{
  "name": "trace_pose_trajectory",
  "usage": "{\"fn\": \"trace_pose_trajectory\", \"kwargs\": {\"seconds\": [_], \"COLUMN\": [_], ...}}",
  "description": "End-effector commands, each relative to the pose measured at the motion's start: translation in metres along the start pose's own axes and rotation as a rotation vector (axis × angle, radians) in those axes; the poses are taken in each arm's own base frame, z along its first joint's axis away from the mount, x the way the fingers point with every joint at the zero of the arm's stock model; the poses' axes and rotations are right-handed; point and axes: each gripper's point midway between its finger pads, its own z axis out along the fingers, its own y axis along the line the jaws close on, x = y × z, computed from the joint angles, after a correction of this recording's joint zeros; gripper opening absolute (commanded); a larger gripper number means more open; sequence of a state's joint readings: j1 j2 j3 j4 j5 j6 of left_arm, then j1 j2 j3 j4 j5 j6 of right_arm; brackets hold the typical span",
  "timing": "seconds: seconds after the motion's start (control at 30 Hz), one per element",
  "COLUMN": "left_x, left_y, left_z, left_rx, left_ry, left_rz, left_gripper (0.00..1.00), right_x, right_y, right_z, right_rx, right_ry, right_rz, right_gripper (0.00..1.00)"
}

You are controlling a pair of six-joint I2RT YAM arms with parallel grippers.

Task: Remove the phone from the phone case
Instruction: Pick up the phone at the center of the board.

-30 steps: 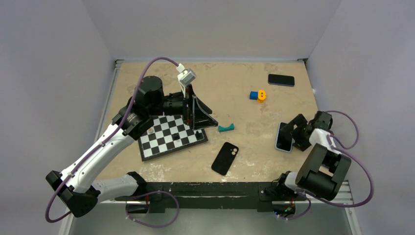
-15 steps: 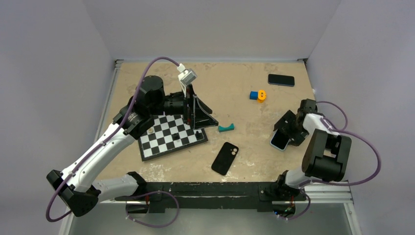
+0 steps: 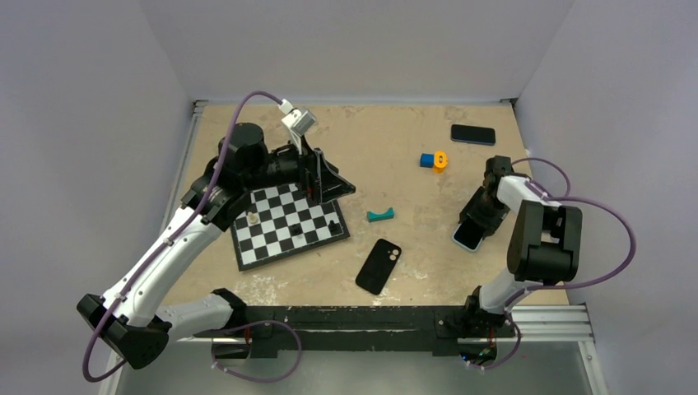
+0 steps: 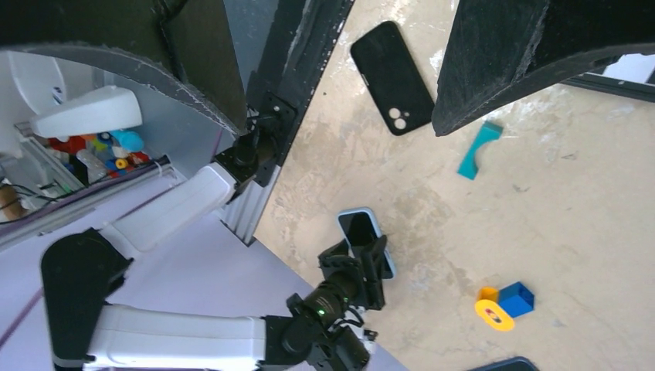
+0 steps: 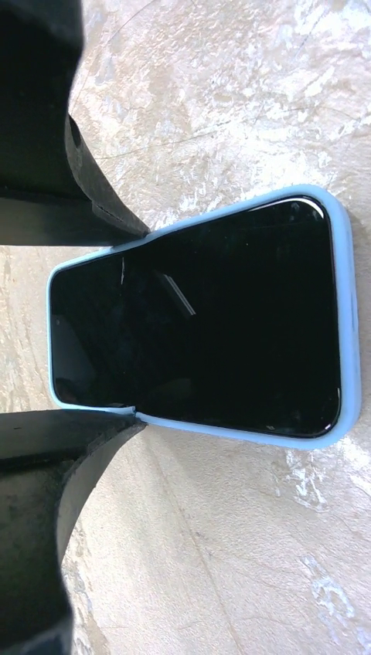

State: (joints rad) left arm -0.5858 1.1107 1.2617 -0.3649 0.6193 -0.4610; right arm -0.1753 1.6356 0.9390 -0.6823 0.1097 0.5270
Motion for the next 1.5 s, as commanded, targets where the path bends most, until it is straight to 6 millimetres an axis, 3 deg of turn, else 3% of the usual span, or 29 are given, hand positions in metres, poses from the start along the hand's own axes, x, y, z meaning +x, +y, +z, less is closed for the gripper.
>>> {"fn": "trace_pose_trajectory", "kwargs": {"seconds": [0.0,0.1,0.17,0.2,0.27,0.37,0.5,0.6,0.77,0.87,1.0,1.13,1.23,1.47], "left_x": [-0.013,-0.014,-0.013,-0.014,-0.013,-0.012,-0.013,-0.002,0.026,0.046,0.057,0.066,0.066,0.08], "left_y": [0.015,0.026,0.032,0.036,0.041,0.047,0.044,0.045,0.034,0.044,0.046,0.046,0.044,0.068], "left_z": [-0.008,-0.01,-0.01,-0.01,-0.011,-0.009,-0.003,0.005,0.021,0.022,0.012,0.02,0.029,0.037], "left_rx": [-0.086,-0.139,-0.166,-0.182,-0.207,-0.219,-0.174,-0.151,-0.174,-0.197,-0.178,-0.184,-0.19,-0.308], "left_ry": [-0.051,-0.059,-0.06,-0.063,-0.072,-0.087,-0.133,-0.177,-0.234,-0.277,-0.422,-0.404,-0.392,-0.358], "left_rz": [0.07,0.082,0.082,0.08,0.079,0.08,0.107,0.15,0.3,0.226,0.148,0.118,0.131,0.114], "left_gripper": [0.93,0.93,0.93,0.93,0.93,0.93,0.92,0.92,0.93,0.92,0.86,0.84,0.81,0.68], "right_x": [-0.002,-0.019,-0.035,-0.041,-0.041,-0.022,0.019,0.054,0.094,0.11,0.131,0.153,0.163,0.163], "right_y": [-0.009,0.005,0.033,0.048,0.072,0.099,0.144,0.175,0.207,0.216,0.225,0.232,0.234,0.227], "right_z": [0.011,-0.016,-0.049,-0.077,-0.112,-0.135,-0.172,-0.206,-0.246,-0.26,-0.274,-0.282,-0.288,-0.31], "right_rx": [0.038,-0.078,-0.281,-0.414,-0.639,-0.893,-1.303,-1.457,-1.498,-1.492,-1.495,-1.514,-1.527,-1.548], "right_ry": [-0.071,-0.194,-0.333,-0.426,-0.531,-0.49,-0.258,-0.106,0.107,0.202,0.281,0.367,0.419,0.394], "right_rz": [-0.011,-0.001,-0.019,-0.027,-0.011,0.067,0.206,0.265,0.482,0.559,0.597,0.602,0.62,0.629], "right_gripper": [0.15,0.03,0.0,0.0,0.0,0.0,0.0,0.0,0.0,0.0,0.0,0.0,0.0,0.0]}}
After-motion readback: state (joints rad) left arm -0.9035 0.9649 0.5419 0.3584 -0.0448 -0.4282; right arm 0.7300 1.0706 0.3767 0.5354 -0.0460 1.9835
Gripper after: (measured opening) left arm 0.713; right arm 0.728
